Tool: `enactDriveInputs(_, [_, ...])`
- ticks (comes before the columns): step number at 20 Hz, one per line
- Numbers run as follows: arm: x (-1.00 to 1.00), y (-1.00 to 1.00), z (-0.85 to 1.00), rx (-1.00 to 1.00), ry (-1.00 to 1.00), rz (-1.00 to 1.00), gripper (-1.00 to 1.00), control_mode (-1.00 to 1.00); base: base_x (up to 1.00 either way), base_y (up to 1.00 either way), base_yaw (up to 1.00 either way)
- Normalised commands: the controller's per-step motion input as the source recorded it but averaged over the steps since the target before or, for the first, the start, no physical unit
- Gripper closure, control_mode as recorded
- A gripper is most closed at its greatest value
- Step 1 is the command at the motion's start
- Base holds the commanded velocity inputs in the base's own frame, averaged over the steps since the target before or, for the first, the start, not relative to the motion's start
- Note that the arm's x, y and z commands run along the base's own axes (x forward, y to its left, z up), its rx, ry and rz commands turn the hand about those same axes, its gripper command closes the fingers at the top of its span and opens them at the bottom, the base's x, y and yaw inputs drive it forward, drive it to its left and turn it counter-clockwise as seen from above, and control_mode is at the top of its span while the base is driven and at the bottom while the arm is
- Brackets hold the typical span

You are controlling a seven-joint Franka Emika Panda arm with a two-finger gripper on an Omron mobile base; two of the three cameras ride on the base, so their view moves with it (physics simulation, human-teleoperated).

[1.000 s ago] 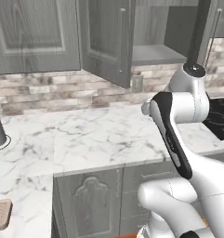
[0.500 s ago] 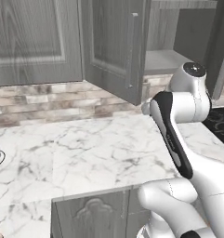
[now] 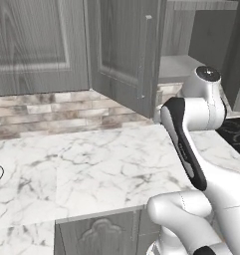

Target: Close all open cabinet doors.

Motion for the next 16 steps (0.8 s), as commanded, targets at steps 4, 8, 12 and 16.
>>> enactDriveInputs(4, [-0.05, 0.0, 0.0, 0.0, 0.0, 0.0, -1.0, -1.0, 0.0, 0.0, 0.0])
enactDriveInputs(8, [-0.56, 0.0, 0.0, 0.0, -0.11, 0.0, -1.0, -1.0, 0.0, 0.0, 0.0])
enactDriveInputs(12, [-0.66, 0.0, 0.04, -0.01, -0.2, -0.04, -1.0, -1.0, 0.0, 0.0, 0.0])
enactDriveInputs(16, [-0.65, 0.01, 0.11, -0.01, -0.22, -0.06, -1.0, -1.0, 0.0, 0.0, 0.0])
